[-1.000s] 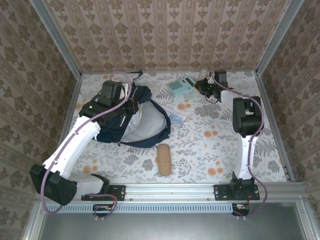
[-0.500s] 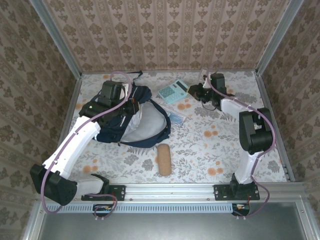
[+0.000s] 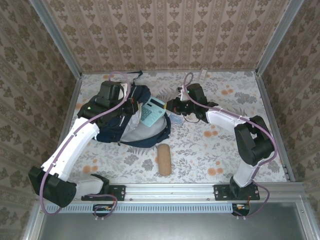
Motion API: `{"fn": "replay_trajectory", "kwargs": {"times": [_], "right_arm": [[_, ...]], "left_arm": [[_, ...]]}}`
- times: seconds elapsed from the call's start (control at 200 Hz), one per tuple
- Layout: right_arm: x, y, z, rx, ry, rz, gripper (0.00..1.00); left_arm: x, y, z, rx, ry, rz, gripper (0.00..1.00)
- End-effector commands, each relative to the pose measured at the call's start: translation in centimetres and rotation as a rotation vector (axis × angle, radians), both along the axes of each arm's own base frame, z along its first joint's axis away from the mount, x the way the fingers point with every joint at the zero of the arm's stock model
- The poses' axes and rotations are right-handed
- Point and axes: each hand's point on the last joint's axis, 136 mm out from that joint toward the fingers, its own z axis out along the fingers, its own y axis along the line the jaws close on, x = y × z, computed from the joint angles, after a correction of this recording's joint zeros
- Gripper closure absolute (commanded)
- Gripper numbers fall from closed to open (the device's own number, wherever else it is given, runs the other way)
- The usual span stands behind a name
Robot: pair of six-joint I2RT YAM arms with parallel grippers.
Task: Pack the student bag
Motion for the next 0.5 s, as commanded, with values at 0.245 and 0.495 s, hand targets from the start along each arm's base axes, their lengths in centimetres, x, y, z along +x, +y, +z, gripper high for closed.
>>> {"fn": "replay_trajectory", "kwargs": {"times": [0.245,0.495], "right_arm": [[-2.3,2.9,-4.4,-0.080,0.036,0.158,0.87],[-1.4,4.9,-6.0,-0.132,0.017,0.218,0.86]], "left_arm": [[0.3,0.1,3.7,-0.053,-0.101,0.002,1.00],[0.2,0.1,3.7,-0.055,-0.099,0.003,1.00]]}}
